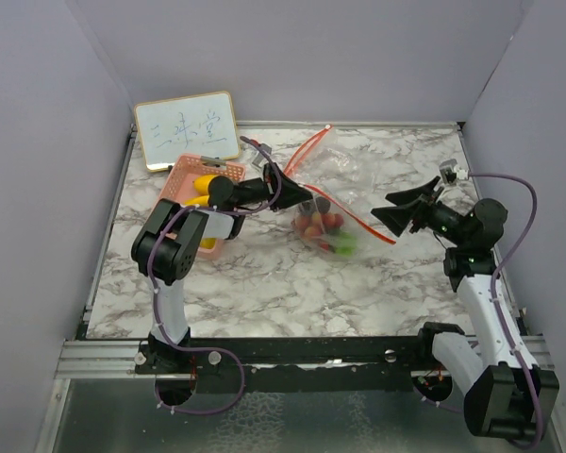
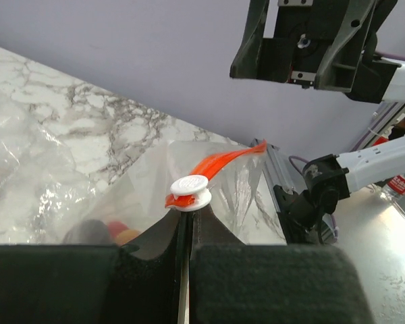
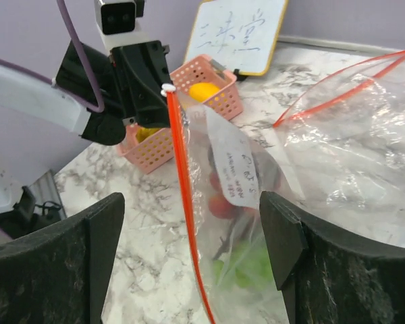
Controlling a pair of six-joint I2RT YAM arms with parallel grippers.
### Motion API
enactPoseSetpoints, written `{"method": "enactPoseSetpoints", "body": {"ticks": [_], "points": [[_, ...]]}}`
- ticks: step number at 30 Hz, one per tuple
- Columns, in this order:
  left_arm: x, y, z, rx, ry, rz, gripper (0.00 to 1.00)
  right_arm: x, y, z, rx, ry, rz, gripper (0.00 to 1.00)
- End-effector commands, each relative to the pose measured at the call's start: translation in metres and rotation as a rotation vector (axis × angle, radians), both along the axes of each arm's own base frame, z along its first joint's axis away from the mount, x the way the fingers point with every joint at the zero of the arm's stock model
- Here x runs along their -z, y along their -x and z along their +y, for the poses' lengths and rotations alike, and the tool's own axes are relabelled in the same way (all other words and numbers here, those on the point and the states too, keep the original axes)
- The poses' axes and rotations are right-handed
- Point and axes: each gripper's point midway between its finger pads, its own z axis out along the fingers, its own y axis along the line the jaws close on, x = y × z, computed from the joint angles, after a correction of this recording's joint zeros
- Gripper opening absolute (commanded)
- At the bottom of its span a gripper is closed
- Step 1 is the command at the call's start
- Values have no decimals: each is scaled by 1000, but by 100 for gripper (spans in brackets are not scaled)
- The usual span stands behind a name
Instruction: Open the zip-top bag and remove the fake food
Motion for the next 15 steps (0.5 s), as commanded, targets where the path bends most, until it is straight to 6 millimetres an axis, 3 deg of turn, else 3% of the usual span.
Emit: {"method": "enactPoseSetpoints", "body": {"ticks": [1, 8, 15], "points": [[-4, 19, 3, 81, 28, -194, 0, 8, -13, -16, 147, 70, -27, 82], [4, 38, -6, 212, -29, -221, 0, 1, -6, 3, 16, 137, -110, 77], [13, 41, -15, 241, -35, -203, 0, -5, -16, 82, 16, 333, -218, 78]]}}
